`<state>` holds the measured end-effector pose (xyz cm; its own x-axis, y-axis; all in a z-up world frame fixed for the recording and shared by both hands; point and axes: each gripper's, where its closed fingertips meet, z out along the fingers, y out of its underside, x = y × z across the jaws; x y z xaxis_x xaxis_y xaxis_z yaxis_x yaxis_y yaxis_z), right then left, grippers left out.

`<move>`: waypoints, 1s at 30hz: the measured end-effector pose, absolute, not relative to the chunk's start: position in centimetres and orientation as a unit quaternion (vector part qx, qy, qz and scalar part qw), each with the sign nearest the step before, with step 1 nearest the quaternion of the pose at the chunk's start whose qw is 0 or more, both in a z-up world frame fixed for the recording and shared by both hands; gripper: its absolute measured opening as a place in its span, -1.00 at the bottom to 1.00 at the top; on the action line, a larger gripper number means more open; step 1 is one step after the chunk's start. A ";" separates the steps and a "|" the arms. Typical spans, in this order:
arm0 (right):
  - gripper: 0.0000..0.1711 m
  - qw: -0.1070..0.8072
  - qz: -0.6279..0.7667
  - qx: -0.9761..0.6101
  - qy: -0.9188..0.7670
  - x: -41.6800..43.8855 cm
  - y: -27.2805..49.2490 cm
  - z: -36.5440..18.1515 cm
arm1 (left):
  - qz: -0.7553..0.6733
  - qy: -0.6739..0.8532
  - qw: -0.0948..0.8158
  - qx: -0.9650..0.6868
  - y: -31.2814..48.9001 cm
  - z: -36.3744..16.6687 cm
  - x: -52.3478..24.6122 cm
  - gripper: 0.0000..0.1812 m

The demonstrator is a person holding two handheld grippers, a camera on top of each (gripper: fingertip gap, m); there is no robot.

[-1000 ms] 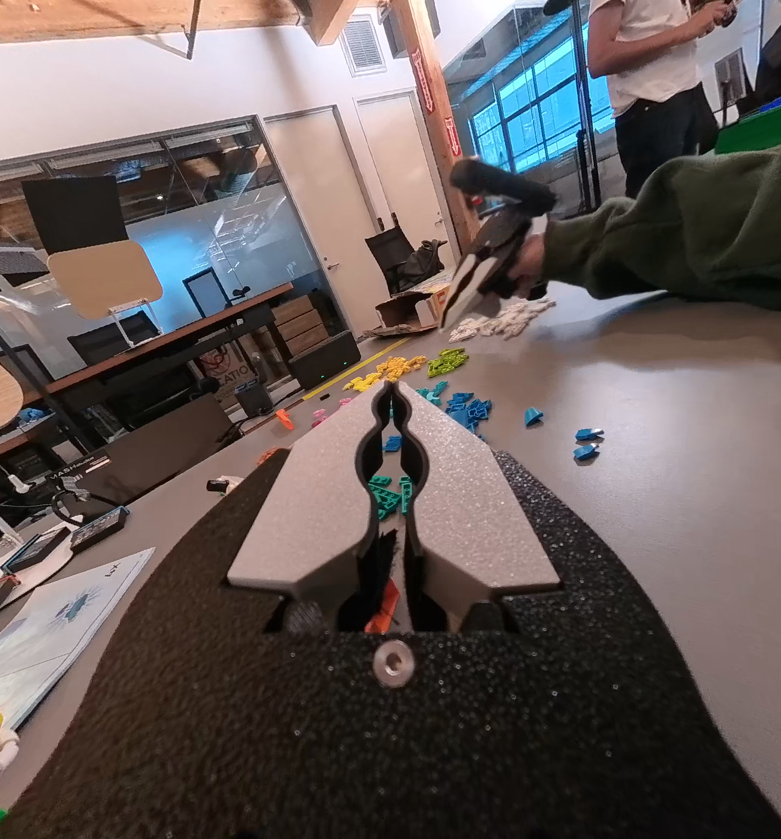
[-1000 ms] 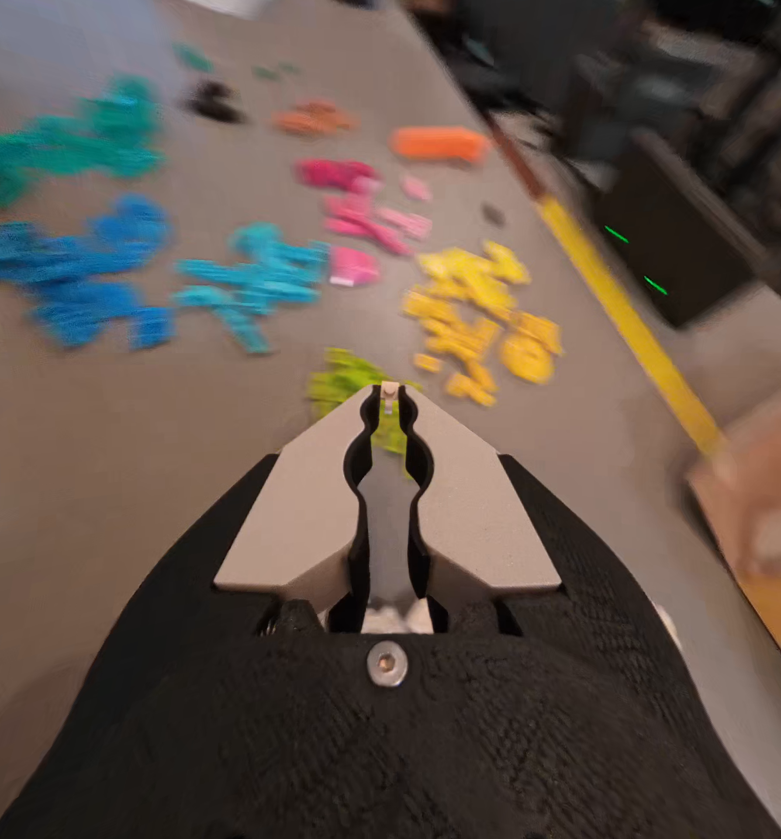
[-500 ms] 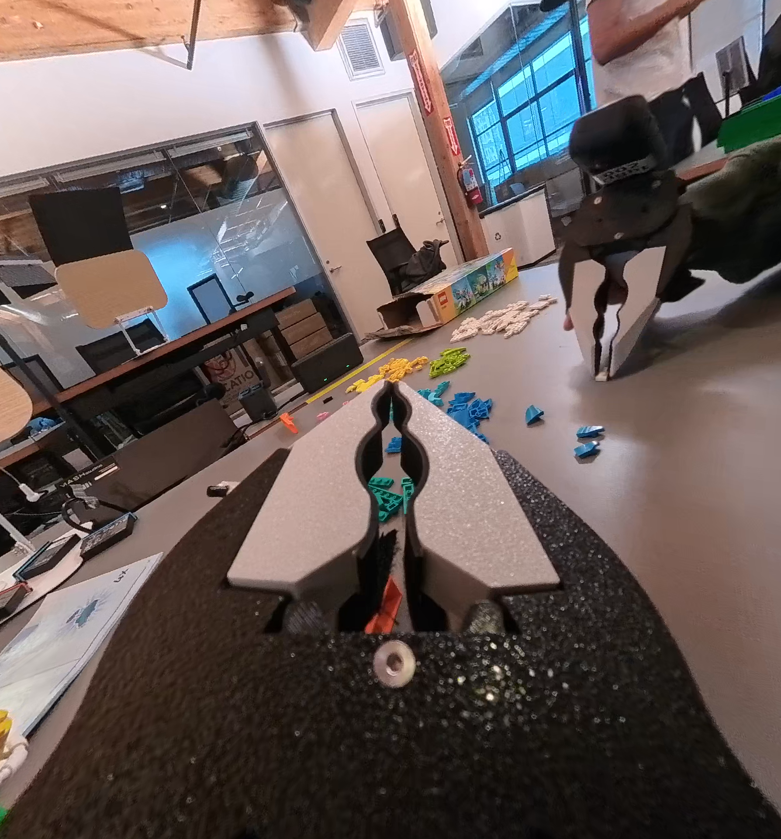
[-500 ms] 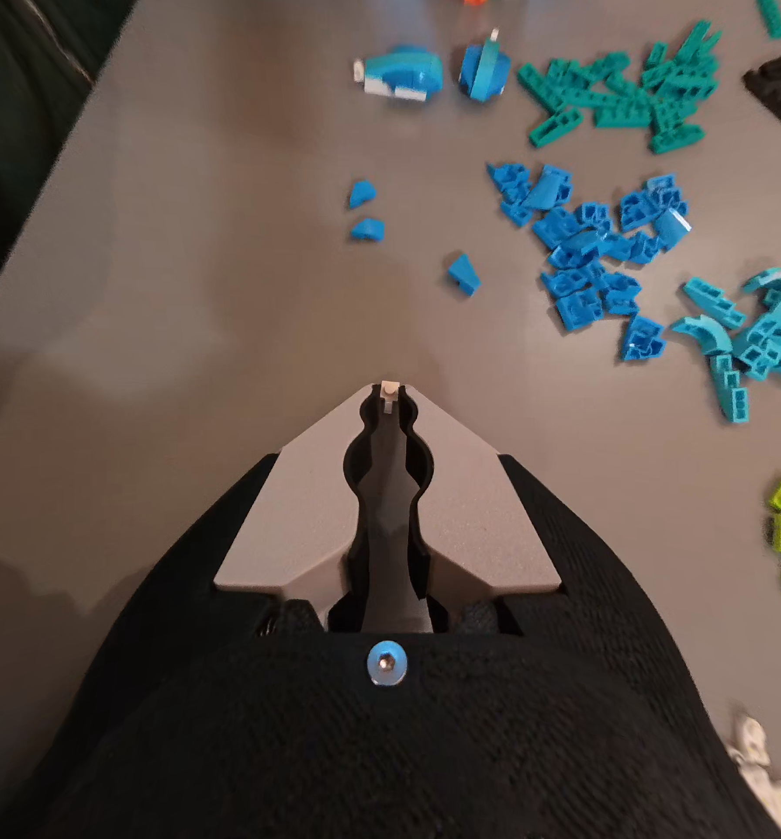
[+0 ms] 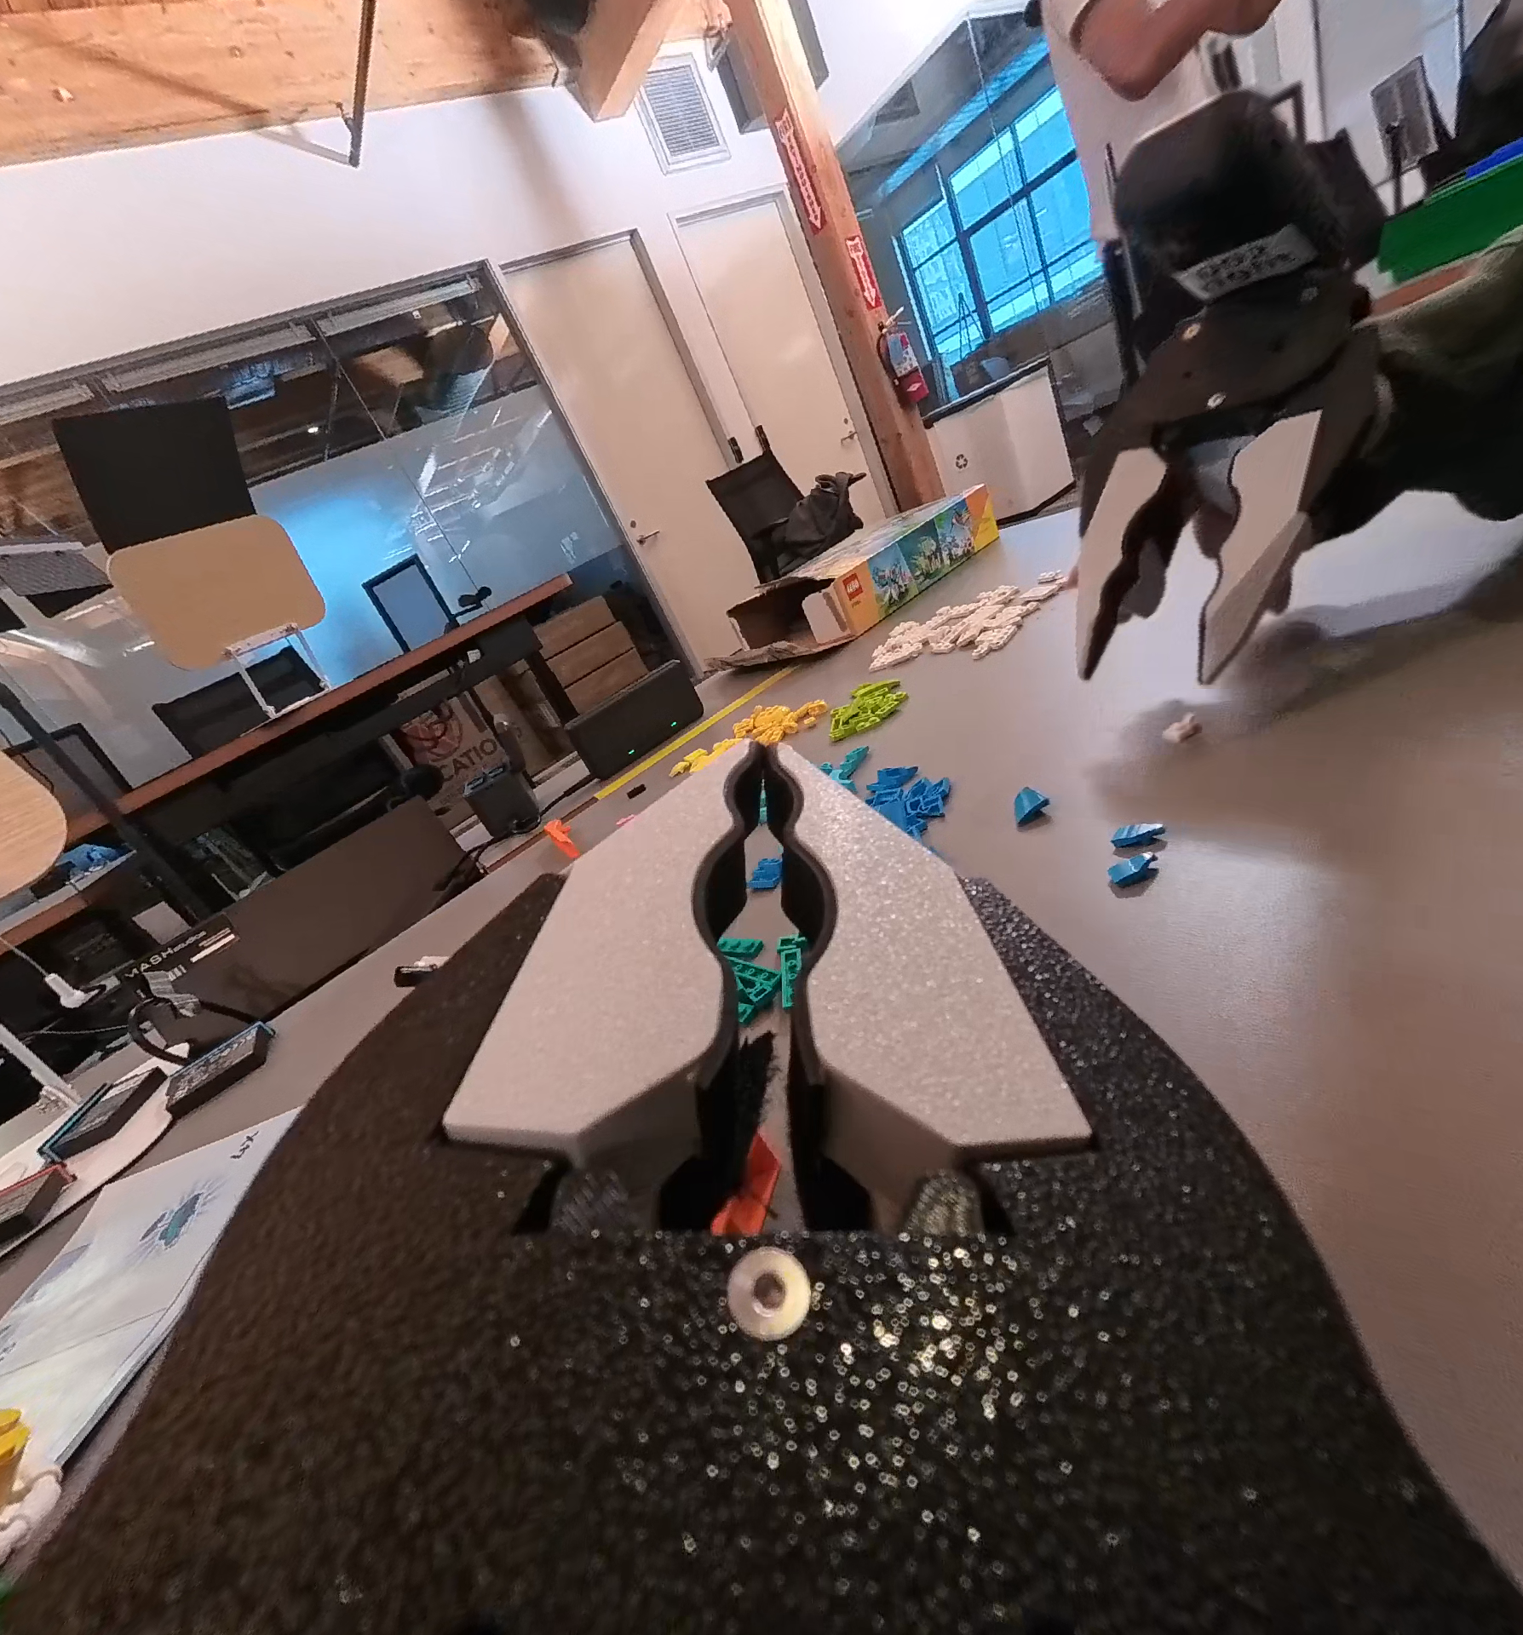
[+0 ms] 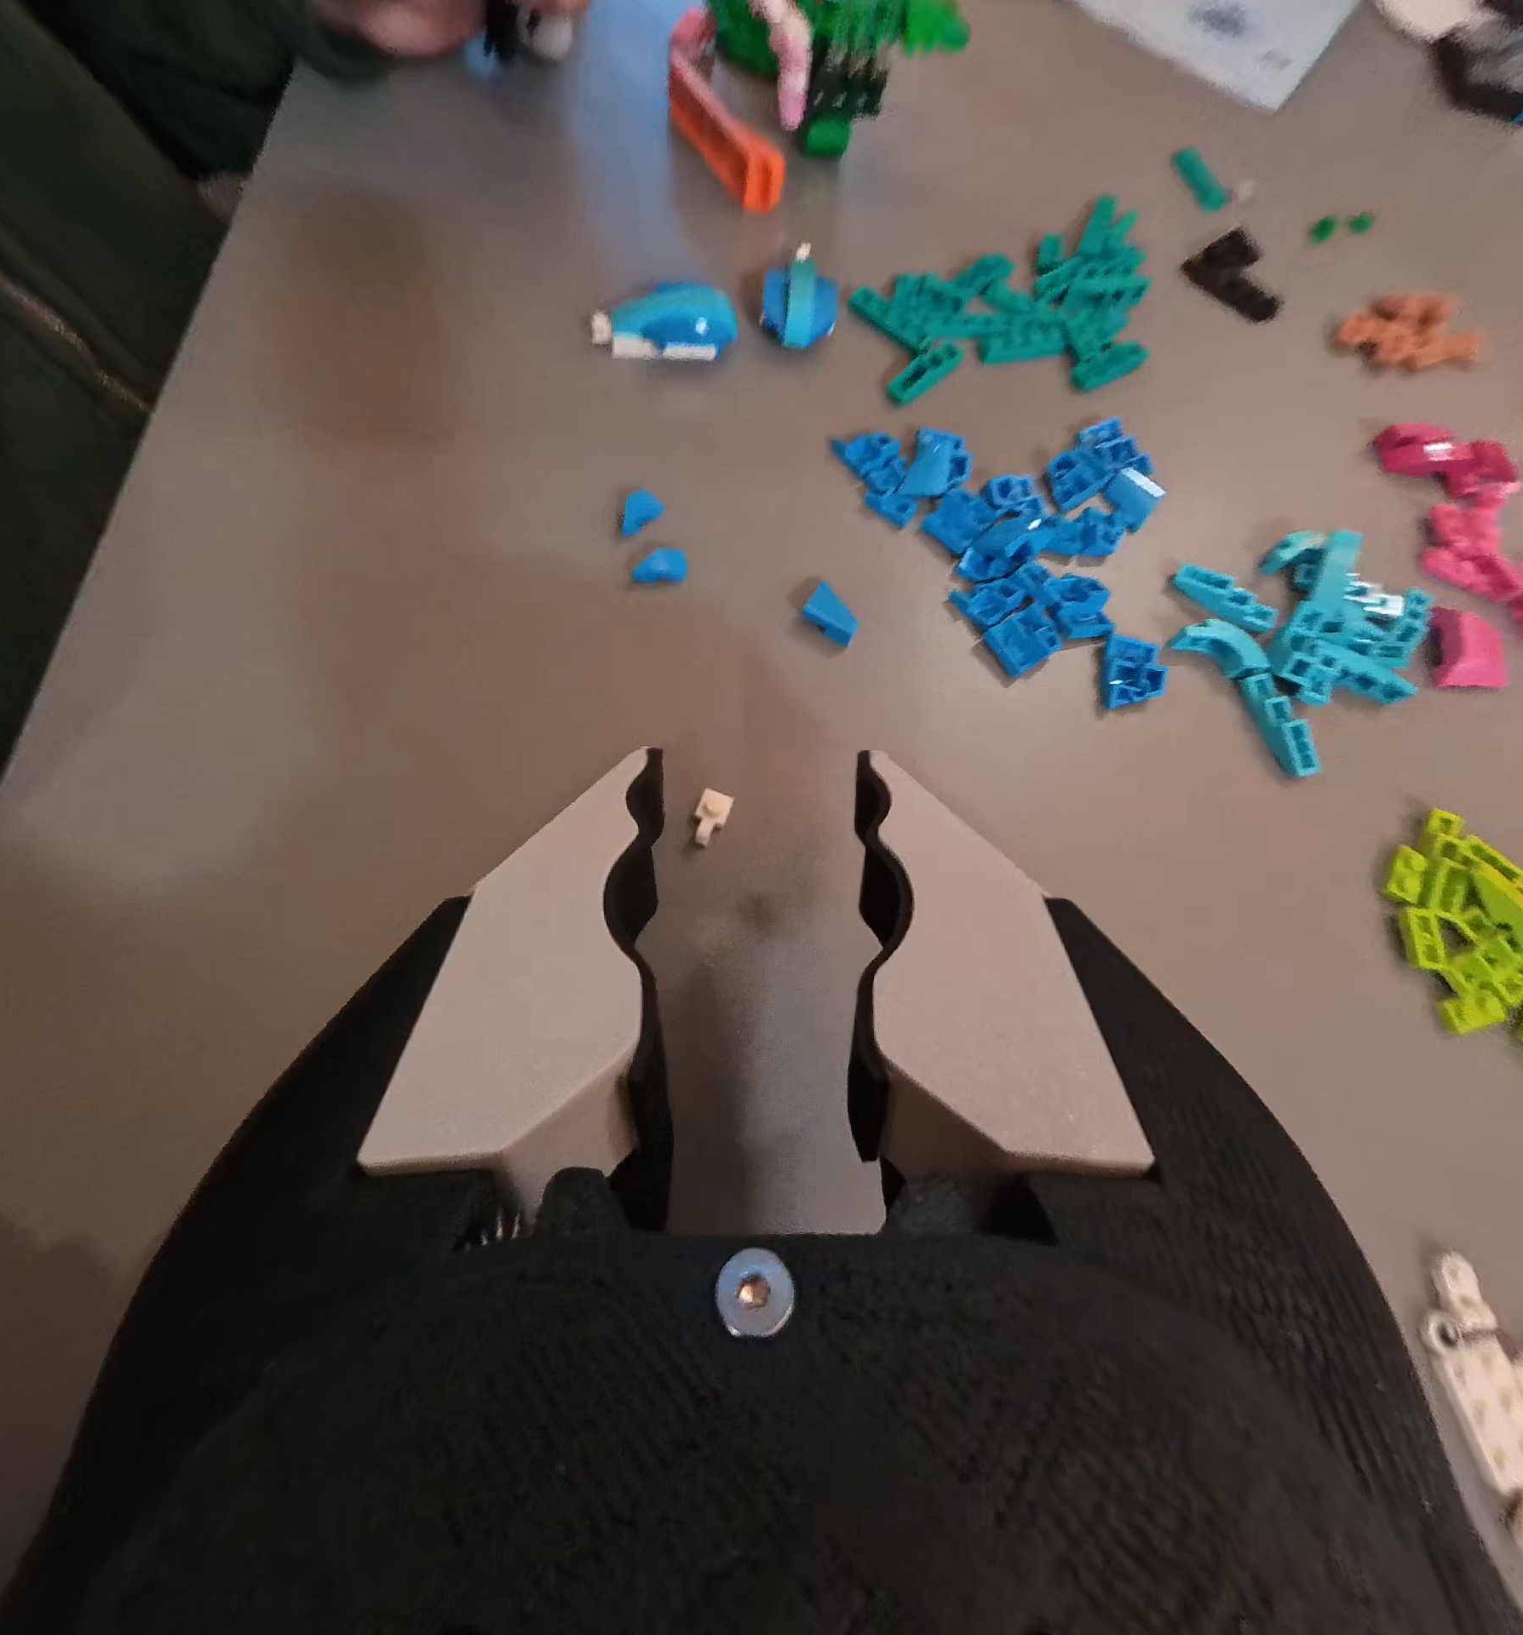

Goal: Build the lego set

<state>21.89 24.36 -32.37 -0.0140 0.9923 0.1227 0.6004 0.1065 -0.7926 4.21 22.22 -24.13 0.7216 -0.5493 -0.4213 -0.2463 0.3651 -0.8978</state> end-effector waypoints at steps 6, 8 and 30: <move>-0.48 0.354 0.260 -0.665 -0.604 23.9 22.6 -32.7 | -0.107 0.360 0.744 -0.552 22.1 -24.1 4.2 -1.00; -0.47 0.357 0.260 -0.680 -0.585 24.2 21.8 -33.0 | -0.109 0.362 0.744 -0.551 22.0 -24.1 4.3 -1.00; -0.47 0.317 0.289 -0.706 -0.563 22.1 20.4 -35.0 | -0.111 0.379 0.741 -0.543 21.7 -24.3 4.8 -1.00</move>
